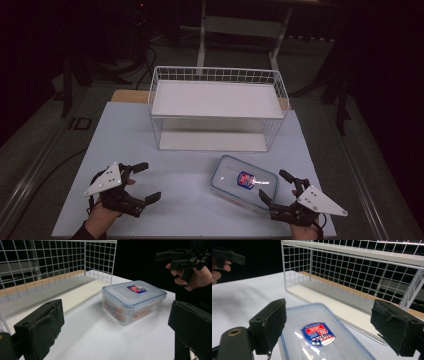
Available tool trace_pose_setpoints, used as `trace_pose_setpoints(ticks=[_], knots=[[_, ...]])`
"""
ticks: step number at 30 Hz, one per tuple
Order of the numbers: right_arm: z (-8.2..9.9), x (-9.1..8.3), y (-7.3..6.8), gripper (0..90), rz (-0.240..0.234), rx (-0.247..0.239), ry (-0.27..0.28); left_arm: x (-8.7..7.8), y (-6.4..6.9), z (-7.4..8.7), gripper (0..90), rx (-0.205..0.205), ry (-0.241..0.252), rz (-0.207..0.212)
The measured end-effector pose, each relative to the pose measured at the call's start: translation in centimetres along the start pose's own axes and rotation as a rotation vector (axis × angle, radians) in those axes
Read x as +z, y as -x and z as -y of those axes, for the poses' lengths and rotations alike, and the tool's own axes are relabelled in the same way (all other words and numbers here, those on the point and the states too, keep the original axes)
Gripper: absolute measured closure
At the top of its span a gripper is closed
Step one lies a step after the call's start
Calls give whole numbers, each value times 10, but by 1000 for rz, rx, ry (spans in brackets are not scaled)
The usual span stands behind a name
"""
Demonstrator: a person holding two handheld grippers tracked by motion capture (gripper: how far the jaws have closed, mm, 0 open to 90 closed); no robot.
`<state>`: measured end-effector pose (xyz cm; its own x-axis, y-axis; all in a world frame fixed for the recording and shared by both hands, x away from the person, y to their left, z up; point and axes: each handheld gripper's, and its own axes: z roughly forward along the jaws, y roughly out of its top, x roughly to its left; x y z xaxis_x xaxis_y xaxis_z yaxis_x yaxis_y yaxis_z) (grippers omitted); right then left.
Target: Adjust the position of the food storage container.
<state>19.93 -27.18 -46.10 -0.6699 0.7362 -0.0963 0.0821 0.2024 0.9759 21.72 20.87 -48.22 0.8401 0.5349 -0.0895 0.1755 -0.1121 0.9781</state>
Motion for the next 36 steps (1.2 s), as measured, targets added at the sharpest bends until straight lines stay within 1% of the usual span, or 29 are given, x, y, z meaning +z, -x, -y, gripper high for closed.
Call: trace_pose_setpoints(ticks=[2, 5, 6, 7, 8, 9, 10, 12, 13, 15, 17, 19, 20, 21, 23, 26, 28, 29, 31, 32, 36], knots=[[-3, -1, 0, 114, 5, 14, 8, 0, 2, -1, 5, 9, 4, 4], [-7, -3, -2, 112, -4, 19, 17, 0, 3, -2, 5, 18, 7, 2], [-9, -3, -2, 112, -11, 24, 21, -1, 4, -4, 5, 23, 19, -2], [-14, -3, -1, 112, -26, 25, 16, -2, 4, -4, 5, 25, 20, -5], [-16, -3, 1, 113, -34, 33, 16, -2, 4, -5, 5, 23, 29, -4], [-17, -3, 3, 113, -57, 44, 12, -2, 4, -6, 5, 25, 30, -9], [-19, -3, 6, 113, -67, 52, 3, -2, 4, -7, 5, 25, 30, -14], [-23, -4, 10, 113, -60, 69, -4, -2, 4, -8, 6, 24, 39, -15], [-25, -4, 12, 113, -53, 60, -7, -2, 4, -8, 5, 23, 39, -14], [-27, -7, 13, 133, -43, 20, -15, -1, 4, -8, 5, 28, 33, -11], [-28, -7, 13, 137, -31, -4, -48, 1, 4, -8, 5, 30, 27, -8], [-26, -8, 15, 189, -33, 0, -78, 2, 4, -7, 6, 34, 19, -5], [-23, -9, 17, 245, -34, 8, -89, 2, 4, -6, 5, 34, 15, -4], [-20, -10, 19, 333, -31, 9, -103, 3, 4, -6, 5, 32, 15, -2], [-12, -12, 22, 420, -4, 2, -135, 3, 3, -6, 5, 33, 16, 5], [-1, -16, 26, 567, 6, 9, -189, 4, 2, -6, 6, 33, 12, 14], [6, -17, 29, 632, 4, 15, -227, 5, 2, -5, 6, 29, 8, 13], [9, -18, 31, 675, 12, 22, -245, 5, 2, -4, 6, 27, 8, 14], [15, -19, 34, 726, 11, 29, -271, 6, 2, -4, 6, 26, 5, 13], [18, -19, 36, 762, 16, 30, -286, 7, 3, -4, 6, 37, -11, -8], [28, -19, 39, 886, 22, 41, -325, 9, 2, -2, 6, 27, -17, 9]])
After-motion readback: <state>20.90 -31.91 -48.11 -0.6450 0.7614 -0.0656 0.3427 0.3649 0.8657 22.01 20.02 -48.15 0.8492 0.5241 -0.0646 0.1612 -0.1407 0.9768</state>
